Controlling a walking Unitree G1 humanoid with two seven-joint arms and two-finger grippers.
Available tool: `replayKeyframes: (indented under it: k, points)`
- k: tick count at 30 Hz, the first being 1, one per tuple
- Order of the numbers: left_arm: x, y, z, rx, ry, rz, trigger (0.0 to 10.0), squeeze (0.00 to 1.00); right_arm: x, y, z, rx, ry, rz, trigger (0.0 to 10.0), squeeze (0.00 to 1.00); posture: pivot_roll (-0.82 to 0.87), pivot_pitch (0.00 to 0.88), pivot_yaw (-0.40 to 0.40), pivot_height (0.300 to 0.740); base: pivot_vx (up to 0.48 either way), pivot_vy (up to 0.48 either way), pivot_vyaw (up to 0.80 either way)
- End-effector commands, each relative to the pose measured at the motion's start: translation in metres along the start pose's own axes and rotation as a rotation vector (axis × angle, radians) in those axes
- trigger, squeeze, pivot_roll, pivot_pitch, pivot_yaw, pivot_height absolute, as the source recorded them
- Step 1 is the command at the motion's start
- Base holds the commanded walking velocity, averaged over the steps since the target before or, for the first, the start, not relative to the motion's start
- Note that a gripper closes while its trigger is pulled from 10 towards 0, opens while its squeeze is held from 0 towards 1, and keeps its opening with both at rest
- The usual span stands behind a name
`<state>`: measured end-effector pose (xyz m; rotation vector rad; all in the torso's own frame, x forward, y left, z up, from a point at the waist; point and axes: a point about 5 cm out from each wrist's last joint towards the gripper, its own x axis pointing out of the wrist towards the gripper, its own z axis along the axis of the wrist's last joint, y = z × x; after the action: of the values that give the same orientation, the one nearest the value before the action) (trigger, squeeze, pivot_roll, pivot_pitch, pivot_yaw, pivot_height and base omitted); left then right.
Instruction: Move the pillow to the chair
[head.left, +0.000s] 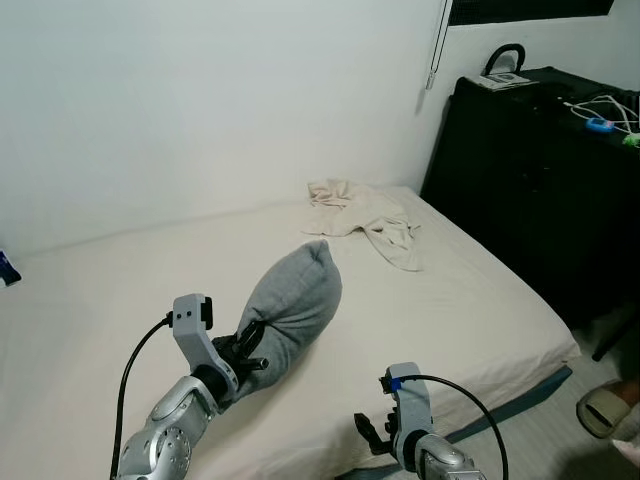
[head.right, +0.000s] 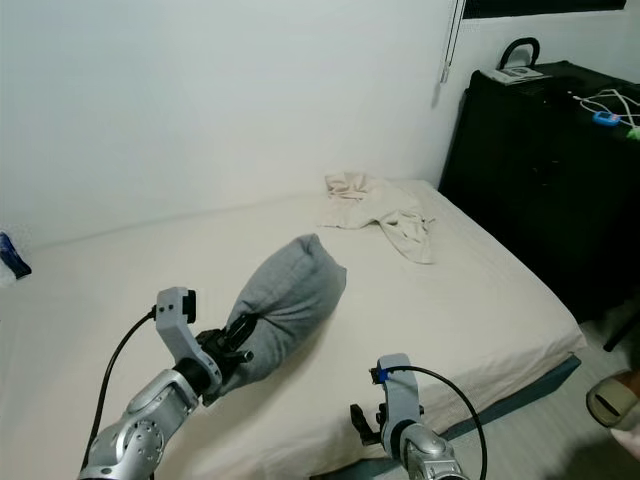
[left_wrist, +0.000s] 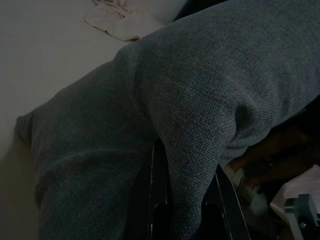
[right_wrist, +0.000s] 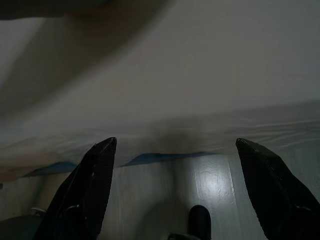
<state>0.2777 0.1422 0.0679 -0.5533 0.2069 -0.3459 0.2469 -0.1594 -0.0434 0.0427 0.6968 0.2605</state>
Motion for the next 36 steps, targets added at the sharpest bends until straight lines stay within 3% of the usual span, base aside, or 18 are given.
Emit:
replayKeyframes:
  k: [1, 11, 36]
  points:
    - [0.004, -0.004, 0.013, 0.007, -0.064, -0.025, 10.0, 0.00, -0.001, 0.000, -0.002, 0.007, -0.007, -0.008, 10.0, 0.00, 0.01, 0.000, -0.032, 0.740, -0.371, 0.000, 0.00]
    - [0.008, -0.012, 0.017, 0.022, -0.080, -0.058, 10.0, 0.00, -0.001, -0.001, 0.000, 0.032, -0.031, -0.011, 10.0, 0.00, 0.01, 0.000, -0.031, 0.740, -0.369, 0.000, 0.00]
    - [0.010, -0.014, 0.012, 0.030, -0.063, -0.071, 10.0, 0.00, -0.001, -0.001, 0.000, 0.069, -0.032, -0.013, 10.0, 0.00, 0.01, 0.000, -0.029, 0.740, -0.371, 0.000, 0.00]
